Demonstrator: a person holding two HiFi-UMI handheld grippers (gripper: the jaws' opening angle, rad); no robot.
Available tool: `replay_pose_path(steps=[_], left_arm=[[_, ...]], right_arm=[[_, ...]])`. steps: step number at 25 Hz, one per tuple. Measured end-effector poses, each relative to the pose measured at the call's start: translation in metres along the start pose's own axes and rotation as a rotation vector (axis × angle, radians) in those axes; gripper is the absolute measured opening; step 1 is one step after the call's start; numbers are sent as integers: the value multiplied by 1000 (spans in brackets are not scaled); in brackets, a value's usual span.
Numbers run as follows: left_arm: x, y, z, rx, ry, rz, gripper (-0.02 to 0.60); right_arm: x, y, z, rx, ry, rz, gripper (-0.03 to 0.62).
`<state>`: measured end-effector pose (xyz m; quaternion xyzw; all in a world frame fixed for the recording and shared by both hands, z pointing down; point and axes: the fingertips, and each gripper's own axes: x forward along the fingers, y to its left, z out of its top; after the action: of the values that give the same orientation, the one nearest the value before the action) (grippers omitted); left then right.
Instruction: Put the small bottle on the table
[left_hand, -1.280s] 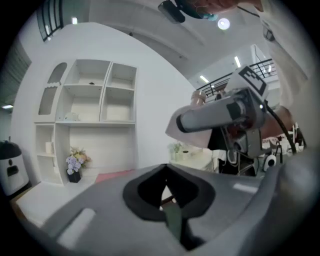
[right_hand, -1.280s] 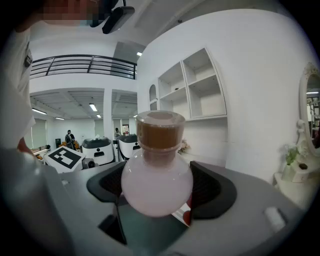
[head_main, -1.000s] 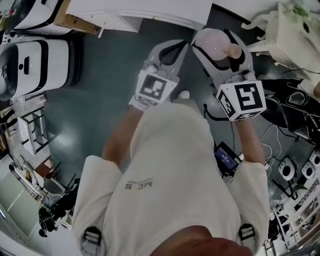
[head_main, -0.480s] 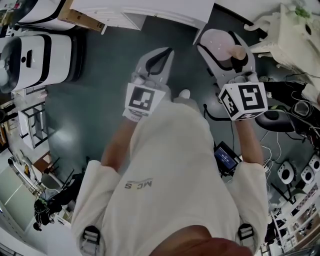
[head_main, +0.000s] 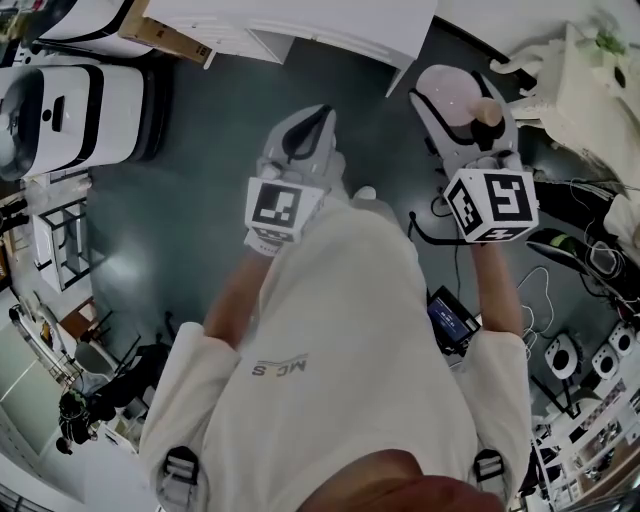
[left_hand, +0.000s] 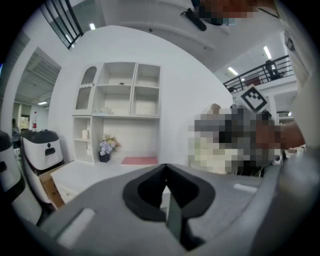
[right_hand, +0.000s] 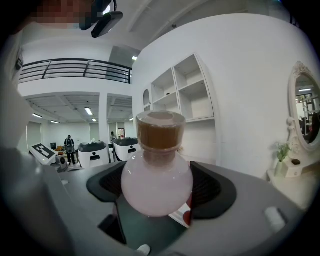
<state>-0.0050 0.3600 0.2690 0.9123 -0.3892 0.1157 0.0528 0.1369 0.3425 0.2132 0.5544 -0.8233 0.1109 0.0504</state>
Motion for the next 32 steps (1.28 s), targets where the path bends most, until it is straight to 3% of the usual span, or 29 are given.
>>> replay_pose_path(steps=[8, 19, 24, 32], left_arm=[[97, 93, 15, -32, -2, -17, 0], [253, 260, 82, -40, -2, -110, 0], [292, 300, 90, -40, 7, -132, 0], [332, 319, 72, -64, 71, -107, 0]], right_arm=[[112, -50, 17, 5, 13, -37, 393], [282, -130, 72, 59, 31, -158, 394], [332, -146, 80, 55, 45, -177, 393], [389, -160, 59, 14, 94, -107, 394]])
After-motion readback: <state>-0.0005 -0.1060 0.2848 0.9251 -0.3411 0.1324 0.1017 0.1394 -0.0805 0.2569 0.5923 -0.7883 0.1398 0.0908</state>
